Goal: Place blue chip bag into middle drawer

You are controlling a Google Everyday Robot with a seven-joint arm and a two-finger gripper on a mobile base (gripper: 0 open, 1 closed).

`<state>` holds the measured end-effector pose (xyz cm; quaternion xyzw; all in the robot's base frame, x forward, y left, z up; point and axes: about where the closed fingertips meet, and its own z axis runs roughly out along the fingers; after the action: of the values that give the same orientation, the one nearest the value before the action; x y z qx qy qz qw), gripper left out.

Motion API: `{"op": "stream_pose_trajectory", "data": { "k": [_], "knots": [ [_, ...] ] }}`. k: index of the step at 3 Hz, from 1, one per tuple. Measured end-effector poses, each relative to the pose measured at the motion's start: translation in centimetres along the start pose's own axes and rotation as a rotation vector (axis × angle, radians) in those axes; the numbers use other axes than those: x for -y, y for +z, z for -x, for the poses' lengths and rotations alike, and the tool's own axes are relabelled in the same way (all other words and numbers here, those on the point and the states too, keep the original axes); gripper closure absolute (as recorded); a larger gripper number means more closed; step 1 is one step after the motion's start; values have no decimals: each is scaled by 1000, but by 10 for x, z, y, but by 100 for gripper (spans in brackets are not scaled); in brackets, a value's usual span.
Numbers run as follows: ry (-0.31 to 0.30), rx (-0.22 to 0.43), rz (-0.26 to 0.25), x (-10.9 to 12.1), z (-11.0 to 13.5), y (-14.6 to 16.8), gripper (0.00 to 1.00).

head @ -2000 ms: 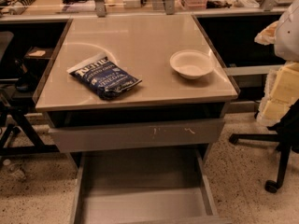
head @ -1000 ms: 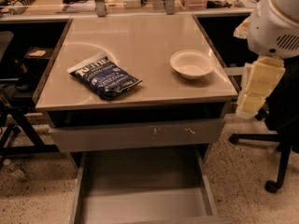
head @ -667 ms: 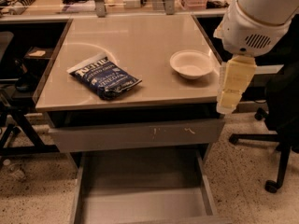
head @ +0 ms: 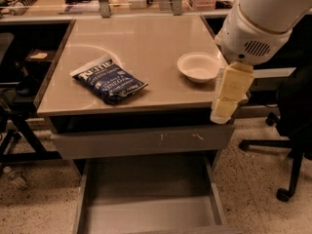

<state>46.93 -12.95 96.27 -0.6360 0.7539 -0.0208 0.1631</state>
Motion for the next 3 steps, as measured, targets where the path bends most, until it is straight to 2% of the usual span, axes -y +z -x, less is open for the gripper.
{"op": "stream_pose_trajectory", "data": {
  "k": [1, 2, 3],
  "knots": [
    [56, 55, 37, -4, 39, 7, 0],
    [94, 60, 70, 15, 67, 20, 0],
    [79, 107, 117, 23, 85, 33, 0]
  ]
}}
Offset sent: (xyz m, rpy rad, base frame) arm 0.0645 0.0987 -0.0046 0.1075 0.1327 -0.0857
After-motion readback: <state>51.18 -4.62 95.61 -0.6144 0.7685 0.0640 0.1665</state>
